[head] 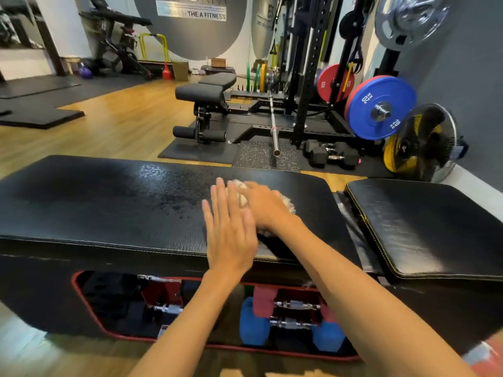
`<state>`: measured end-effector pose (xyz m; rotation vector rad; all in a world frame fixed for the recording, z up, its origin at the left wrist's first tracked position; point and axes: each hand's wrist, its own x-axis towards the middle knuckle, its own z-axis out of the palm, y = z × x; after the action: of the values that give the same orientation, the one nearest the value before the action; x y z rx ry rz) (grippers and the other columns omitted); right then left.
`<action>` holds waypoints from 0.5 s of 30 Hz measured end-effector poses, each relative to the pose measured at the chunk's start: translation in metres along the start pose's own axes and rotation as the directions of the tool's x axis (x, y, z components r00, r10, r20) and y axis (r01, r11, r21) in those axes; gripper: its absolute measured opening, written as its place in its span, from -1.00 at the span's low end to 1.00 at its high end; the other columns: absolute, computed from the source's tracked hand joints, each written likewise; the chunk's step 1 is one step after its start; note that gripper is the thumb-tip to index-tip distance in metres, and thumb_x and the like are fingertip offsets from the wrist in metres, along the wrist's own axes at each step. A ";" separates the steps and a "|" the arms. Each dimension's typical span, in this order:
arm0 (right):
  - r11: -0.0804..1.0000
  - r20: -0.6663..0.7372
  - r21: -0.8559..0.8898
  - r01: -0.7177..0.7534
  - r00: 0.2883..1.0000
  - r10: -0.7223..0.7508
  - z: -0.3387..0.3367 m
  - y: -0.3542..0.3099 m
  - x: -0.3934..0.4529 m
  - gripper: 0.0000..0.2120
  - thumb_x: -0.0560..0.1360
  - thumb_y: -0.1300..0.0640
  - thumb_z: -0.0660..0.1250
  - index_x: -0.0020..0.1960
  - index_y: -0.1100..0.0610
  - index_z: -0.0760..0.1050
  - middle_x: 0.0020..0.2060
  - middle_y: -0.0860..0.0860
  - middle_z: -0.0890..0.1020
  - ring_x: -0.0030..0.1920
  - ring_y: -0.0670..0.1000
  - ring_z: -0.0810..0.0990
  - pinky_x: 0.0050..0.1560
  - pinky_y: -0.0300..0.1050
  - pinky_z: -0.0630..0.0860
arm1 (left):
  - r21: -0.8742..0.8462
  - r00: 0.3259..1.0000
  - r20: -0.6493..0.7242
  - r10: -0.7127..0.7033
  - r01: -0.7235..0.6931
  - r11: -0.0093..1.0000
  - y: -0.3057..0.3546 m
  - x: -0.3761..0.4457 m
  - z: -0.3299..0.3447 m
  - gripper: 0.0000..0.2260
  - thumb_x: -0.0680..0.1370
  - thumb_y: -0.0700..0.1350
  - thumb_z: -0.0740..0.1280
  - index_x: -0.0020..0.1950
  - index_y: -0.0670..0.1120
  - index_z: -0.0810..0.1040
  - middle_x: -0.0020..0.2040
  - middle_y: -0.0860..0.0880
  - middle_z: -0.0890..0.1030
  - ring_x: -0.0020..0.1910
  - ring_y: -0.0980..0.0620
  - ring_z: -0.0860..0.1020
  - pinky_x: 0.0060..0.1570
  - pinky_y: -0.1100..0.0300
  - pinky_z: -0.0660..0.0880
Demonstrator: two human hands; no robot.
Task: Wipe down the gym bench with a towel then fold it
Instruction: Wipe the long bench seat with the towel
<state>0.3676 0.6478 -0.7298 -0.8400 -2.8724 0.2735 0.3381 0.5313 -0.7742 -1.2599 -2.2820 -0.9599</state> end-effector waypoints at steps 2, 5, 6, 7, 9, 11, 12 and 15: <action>1.000 -0.041 0.001 -0.014 0.999 0.014 -0.008 0.009 -0.031 -0.44 0.51 -0.30 0.21 0.44 -0.09 0.37 0.42 0.00 0.42 0.37 0.17 0.39 0.26 0.14 0.32 | 0.151 0.998 0.044 -0.054 0.046 0.987 -0.017 0.005 -0.005 -0.44 0.64 0.02 -0.23 0.56 -0.22 0.10 0.58 -0.21 -0.02 0.57 -0.15 -0.06 0.50 -0.17 -0.13; 0.995 -0.085 0.017 -0.102 0.991 0.103 -0.015 0.038 -0.072 -0.22 0.35 -0.49 0.10 0.47 -0.16 0.34 0.42 -0.06 0.42 0.37 0.13 0.39 0.27 0.10 0.32 | 0.346 0.990 0.068 -0.126 0.095 0.934 -0.056 0.013 -0.017 -0.42 0.63 0.04 -0.19 0.52 -0.26 0.19 0.54 -0.28 0.14 0.52 -0.23 0.13 0.45 -0.24 -0.02; 0.987 -0.104 0.041 -0.154 0.982 0.157 -0.016 0.051 -0.077 -0.17 0.28 -0.52 0.04 0.45 -0.16 0.36 0.41 -0.06 0.43 0.35 0.14 0.41 0.26 0.10 0.35 | 0.370 0.986 0.066 -0.156 0.121 0.921 -0.069 0.014 -0.023 -0.40 0.61 0.06 -0.18 0.52 -0.27 0.20 0.53 -0.28 0.17 0.52 -0.23 0.15 0.45 -0.24 -0.03; 0.976 -0.135 0.065 -0.208 0.967 0.215 -0.017 0.066 -0.075 -0.15 0.23 -0.52 0.01 0.41 -0.15 0.40 0.37 -0.05 0.46 0.31 0.15 0.44 0.23 0.09 0.39 | 0.374 0.980 0.070 -0.185 0.146 0.916 -0.079 0.015 -0.028 -0.36 0.59 0.09 -0.19 0.52 -0.27 0.20 0.54 -0.28 0.16 0.52 -0.23 0.13 0.46 -0.23 -0.07; 0.940 -0.168 0.113 -0.323 0.926 0.338 -0.020 0.097 -0.063 -0.18 0.21 -0.52 0.02 0.33 -0.14 0.45 0.25 0.00 0.54 0.21 0.18 0.51 0.17 0.09 0.45 | 0.381 0.978 0.076 -0.194 0.152 0.912 -0.088 0.014 -0.033 -0.34 0.57 0.12 -0.20 0.53 -0.26 0.19 0.55 -0.25 0.13 0.54 -0.20 0.08 0.46 -0.19 -0.19; 0.913 -0.161 0.163 -0.374 0.903 0.399 -0.019 0.122 -0.044 -0.22 0.23 -0.55 0.05 0.28 -0.13 0.45 0.15 0.04 0.59 0.13 0.21 0.55 0.16 0.17 0.49 | 0.402 0.987 0.070 -0.145 0.106 0.910 -0.088 0.011 -0.032 -0.35 0.58 0.12 -0.18 0.53 -0.22 0.20 0.55 -0.23 0.15 0.54 -0.19 0.09 0.46 -0.18 -0.21; 0.907 -0.158 0.178 -0.380 0.899 0.408 -0.018 0.129 -0.034 -0.25 0.24 -0.54 0.06 0.23 -0.11 0.47 0.11 0.05 0.61 0.09 0.21 0.56 0.14 0.18 0.51 | 0.400 0.987 0.074 -0.143 0.102 0.911 -0.087 0.011 -0.031 -0.36 0.58 0.13 -0.19 0.54 -0.20 0.18 0.55 -0.21 0.14 0.55 -0.17 0.08 0.47 -0.17 -0.20; 0.916 -0.178 0.125 -0.382 0.899 0.400 -0.017 0.130 -0.001 -0.35 0.28 -0.51 0.07 0.08 -0.06 0.49 0.05 0.04 0.61 0.03 0.18 0.57 0.10 0.16 0.53 | 0.385 0.986 0.071 -0.151 0.112 0.916 -0.086 0.011 -0.027 -0.34 0.58 0.17 -0.21 0.57 -0.17 0.11 0.57 -0.19 0.11 0.56 -0.15 0.04 0.50 -0.15 -0.13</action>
<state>0.4389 0.7575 -0.7413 -1.3434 -2.4670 0.3308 0.2589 0.4867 -0.7816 -1.0161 -2.5000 -0.4640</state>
